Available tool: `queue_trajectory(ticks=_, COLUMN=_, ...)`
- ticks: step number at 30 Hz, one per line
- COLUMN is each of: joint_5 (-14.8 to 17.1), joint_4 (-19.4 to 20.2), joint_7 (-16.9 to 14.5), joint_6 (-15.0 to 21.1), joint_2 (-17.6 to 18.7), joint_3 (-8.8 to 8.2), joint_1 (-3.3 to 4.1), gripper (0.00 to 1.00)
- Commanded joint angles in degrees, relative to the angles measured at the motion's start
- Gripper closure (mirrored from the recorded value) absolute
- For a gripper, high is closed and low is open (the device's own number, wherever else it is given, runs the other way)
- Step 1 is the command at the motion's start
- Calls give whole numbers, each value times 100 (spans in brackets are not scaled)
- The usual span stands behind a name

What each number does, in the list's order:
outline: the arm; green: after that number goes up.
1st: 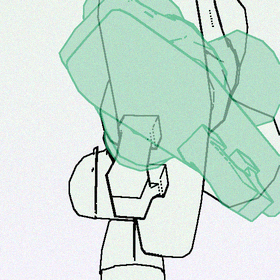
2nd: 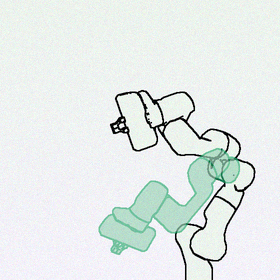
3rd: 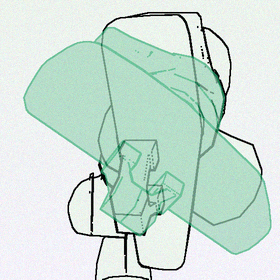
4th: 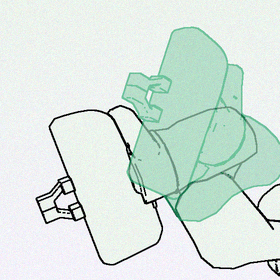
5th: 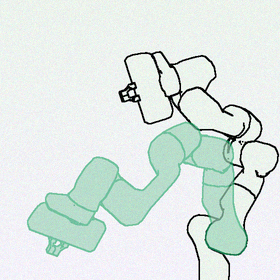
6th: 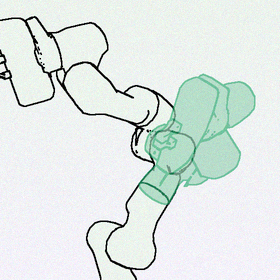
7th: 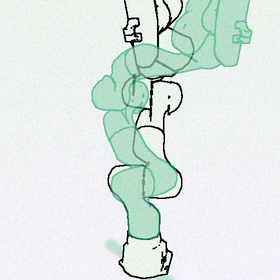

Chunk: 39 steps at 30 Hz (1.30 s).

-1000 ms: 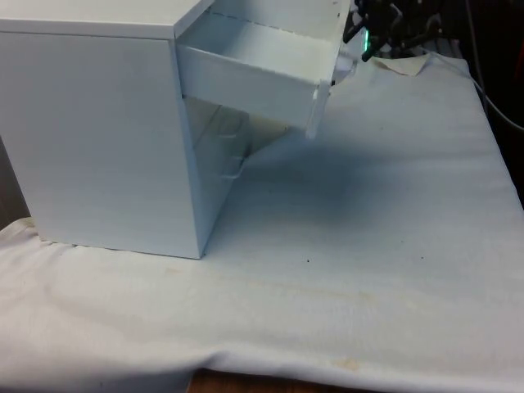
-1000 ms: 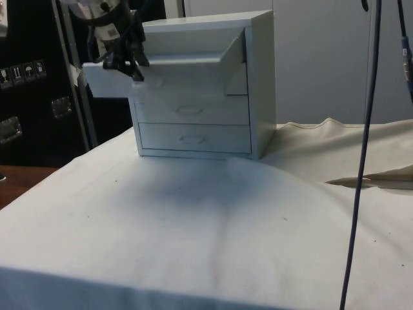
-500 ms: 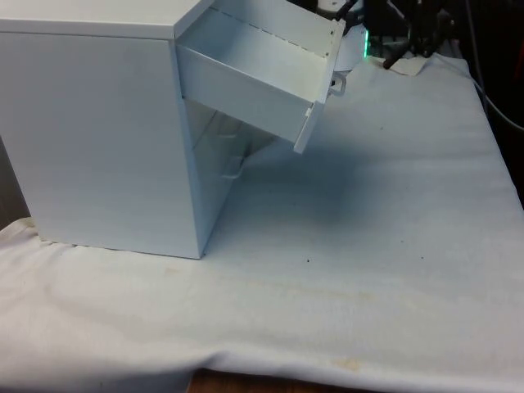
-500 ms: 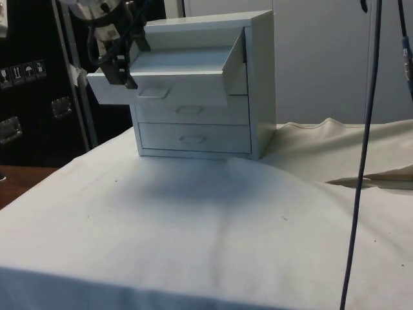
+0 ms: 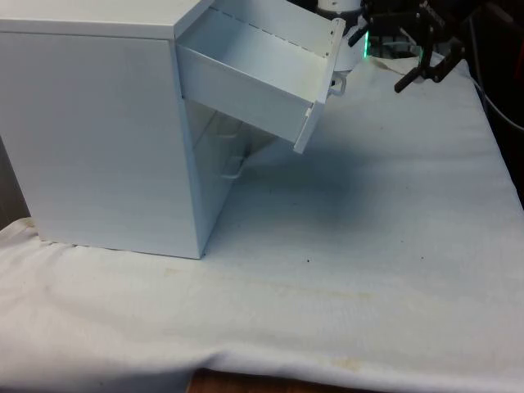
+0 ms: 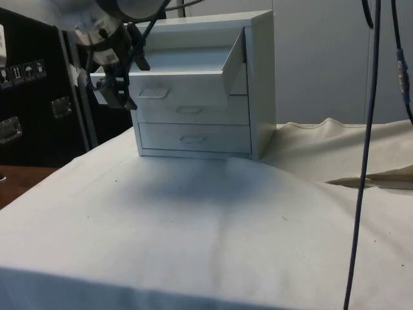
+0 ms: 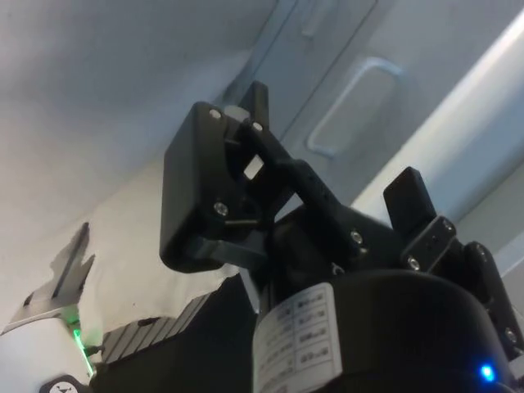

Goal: Open the drawer, then close it.

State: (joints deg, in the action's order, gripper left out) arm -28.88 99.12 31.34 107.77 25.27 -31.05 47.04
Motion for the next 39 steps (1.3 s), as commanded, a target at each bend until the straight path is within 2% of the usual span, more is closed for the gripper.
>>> queue_trajectory(ticks=1, joint_5=74, joint_4=11, joint_7=23, joint_6=69, joint_2=46, joint_3=34, joint_1=-11, gripper=0)
queue_trajectory(ticks=7, joint_5=126, joint_4=0, joint_7=132, joint_6=132, joint_2=189, joint_3=120, joint_1=-17, gripper=0)
queue_trajectory(ticks=8, joint_5=63, joint_4=0, joint_7=138, joint_6=74, joint_2=166, joint_3=97, joint_1=0, gripper=0)
queue_trajectory(ticks=9, joint_5=132, joint_4=0, joint_7=149, joint_6=149, joint_2=206, joint_3=132, joint_1=-23, gripper=0)
queue_trajectory(ticks=15, joint_5=235, joint_4=-11, joint_7=178, joint_6=252, joint_2=361, joint_3=166, joint_1=-34, gripper=0)
queue_trajectory(ticks=16, joint_5=172, joint_4=0, joint_7=195, joint_6=218, joint_2=344, joint_3=132, joint_1=0, gripper=0)
queue_trajectory(ticks=17, joint_5=252, joint_4=-11, joint_7=172, joint_6=275, joint_2=390, joint_3=166, joint_1=-34, gripper=0)
queue_trajectory(ticks=22, joint_5=264, joint_4=-52, joint_7=115, joint_6=292, joint_2=464, joint_3=149, joint_1=-69, gripper=0)
queue_trajectory(ticks=24, joint_5=212, joint_4=-40, joint_7=166, joint_6=286, joint_2=470, joint_3=120, joint_1=-40, gripper=0)
queue_trajectory(ticks=25, joint_5=246, joint_4=-46, joint_7=109, joint_6=304, joint_2=458, joint_3=132, joint_1=-74, gripper=0)
queue_trajectory(ticks=30, joint_5=218, joint_4=-40, joint_7=103, joint_6=281, joint_2=430, joint_3=80, joint_1=-69, gripper=0)
queue_trajectory(ticks=32, joint_5=212, joint_4=-57, joint_7=143, joint_6=269, joint_2=458, joint_3=74, joint_1=-57, gripper=6)
queue_trajectory(ticks=39, joint_5=195, joint_4=-34, joint_7=109, joint_6=258, joint_2=407, joint_3=57, joint_1=-63, gripper=43)
